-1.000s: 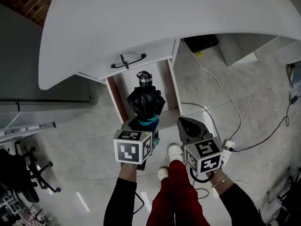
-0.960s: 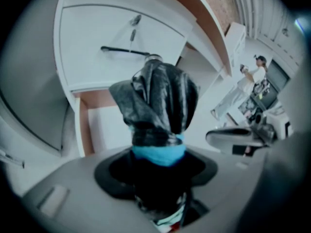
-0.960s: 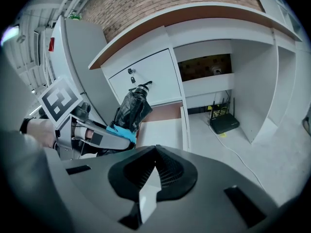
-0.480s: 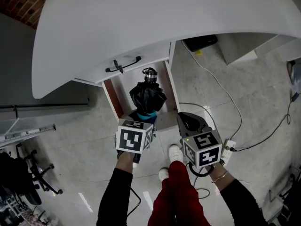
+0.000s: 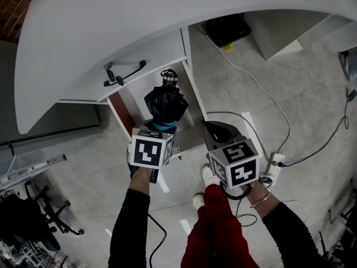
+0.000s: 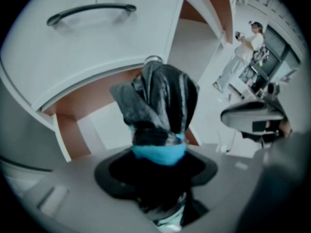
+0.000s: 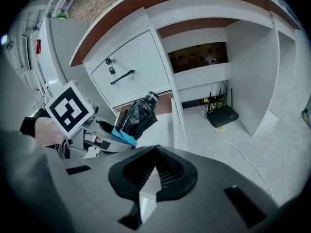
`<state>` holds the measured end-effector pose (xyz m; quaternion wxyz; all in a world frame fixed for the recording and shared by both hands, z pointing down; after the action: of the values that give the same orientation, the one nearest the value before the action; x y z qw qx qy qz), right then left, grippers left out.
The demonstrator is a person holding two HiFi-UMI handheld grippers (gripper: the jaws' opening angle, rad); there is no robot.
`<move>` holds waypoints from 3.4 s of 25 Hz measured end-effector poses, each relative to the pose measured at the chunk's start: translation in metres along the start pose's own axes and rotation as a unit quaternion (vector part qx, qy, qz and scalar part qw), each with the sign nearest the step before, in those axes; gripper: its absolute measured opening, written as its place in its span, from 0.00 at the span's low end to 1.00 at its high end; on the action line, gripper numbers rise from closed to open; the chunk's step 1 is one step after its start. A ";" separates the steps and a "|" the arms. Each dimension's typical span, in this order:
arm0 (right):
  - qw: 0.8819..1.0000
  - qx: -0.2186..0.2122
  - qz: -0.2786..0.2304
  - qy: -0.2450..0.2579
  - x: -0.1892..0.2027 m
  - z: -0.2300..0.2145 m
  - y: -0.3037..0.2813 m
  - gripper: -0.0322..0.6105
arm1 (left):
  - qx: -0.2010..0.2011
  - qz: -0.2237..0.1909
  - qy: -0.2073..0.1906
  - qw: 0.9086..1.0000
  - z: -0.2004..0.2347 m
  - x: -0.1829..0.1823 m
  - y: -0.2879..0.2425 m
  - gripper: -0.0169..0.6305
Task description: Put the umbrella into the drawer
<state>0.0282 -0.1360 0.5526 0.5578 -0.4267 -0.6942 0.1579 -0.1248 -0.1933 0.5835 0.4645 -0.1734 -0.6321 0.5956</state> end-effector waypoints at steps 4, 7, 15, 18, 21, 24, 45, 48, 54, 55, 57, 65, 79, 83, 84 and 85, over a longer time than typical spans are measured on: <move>1.000 0.004 0.007 -0.005 0.008 -0.007 -0.005 0.05 | -0.005 0.016 -0.016 1.000 0.004 0.000 -0.016 0.41; 1.000 0.006 0.009 -0.013 0.012 -0.011 -0.010 0.05 | -0.010 0.025 -0.027 0.999 0.008 0.001 -0.028 0.41; 0.999 0.011 0.014 -0.034 0.022 -0.025 -0.014 0.05 | -0.027 0.045 -0.046 0.998 0.013 0.006 -0.059 0.41; 0.999 0.012 0.021 -0.042 0.027 -0.028 -0.017 0.05 | -0.034 0.048 -0.049 0.997 0.015 0.010 -0.070 0.41; 0.999 0.011 0.027 -0.042 0.031 -0.029 -0.019 0.05 | -0.041 0.052 -0.050 0.997 0.017 0.012 -0.077 0.41; 0.999 0.009 0.030 -0.040 0.031 -0.030 -0.019 0.05 | -0.045 0.052 -0.045 0.997 0.018 0.012 -0.086 0.41; 0.999 0.002 0.036 -0.036 0.036 -0.032 -0.030 0.05 | -0.065 0.068 -0.055 0.994 0.027 0.023 -0.122 0.44; 0.999 0.002 0.037 -0.035 0.036 -0.032 -0.030 0.05 | -0.076 0.071 -0.052 0.993 0.028 0.026 -0.123 0.45; 0.999 0.004 0.036 -0.033 0.033 -0.031 -0.028 0.05 | -0.079 0.046 -0.034 0.995 0.028 0.026 -0.117 0.50; 0.999 0.005 0.036 -0.033 0.033 -0.030 -0.028 0.05 | -0.076 0.040 -0.030 0.996 0.027 0.025 -0.114 0.50; 0.999 0.004 0.036 -0.031 0.032 -0.028 -0.026 0.05 | -0.070 0.027 -0.027 0.997 0.026 0.023 -0.108 0.51; 0.999 0.008 0.026 -0.023 0.021 -0.018 -0.018 0.05 | -0.066 -0.031 -0.005 0.997 0.023 0.004 -0.070 0.47; 1.000 0.016 0.000 -0.011 0.006 0.006 0.015 0.05 | -0.072 -0.117 0.053 0.989 0.013 0.007 -0.002 0.26; 1.000 0.018 -0.006 -0.007 -0.001 0.009 0.028 0.05 | -0.064 -0.143 0.055 0.986 0.007 0.004 0.024 0.21; 1.000 0.019 -0.008 -0.006 -0.003 0.010 0.031 0.05 | -0.064 -0.150 0.058 0.985 0.006 0.004 0.031 0.19; 1.000 0.020 -0.010 -0.005 -0.006 0.011 0.035 0.05 | -0.064 -0.158 0.062 0.983 0.005 0.004 0.038 0.17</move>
<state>0.0331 -0.1173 0.5213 0.5646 -0.4077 -0.6977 0.1680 -0.1432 -0.1843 0.5509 0.5788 -0.1374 -0.6585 0.4610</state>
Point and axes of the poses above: the fingertips, and each gripper's own axes: y backward along the fingers, z to its left, x out of its underside, the point moved 6 cm from there along y, backward along the fingers, and after that the axes turned 1 degree about y, right-handed, at the moved point
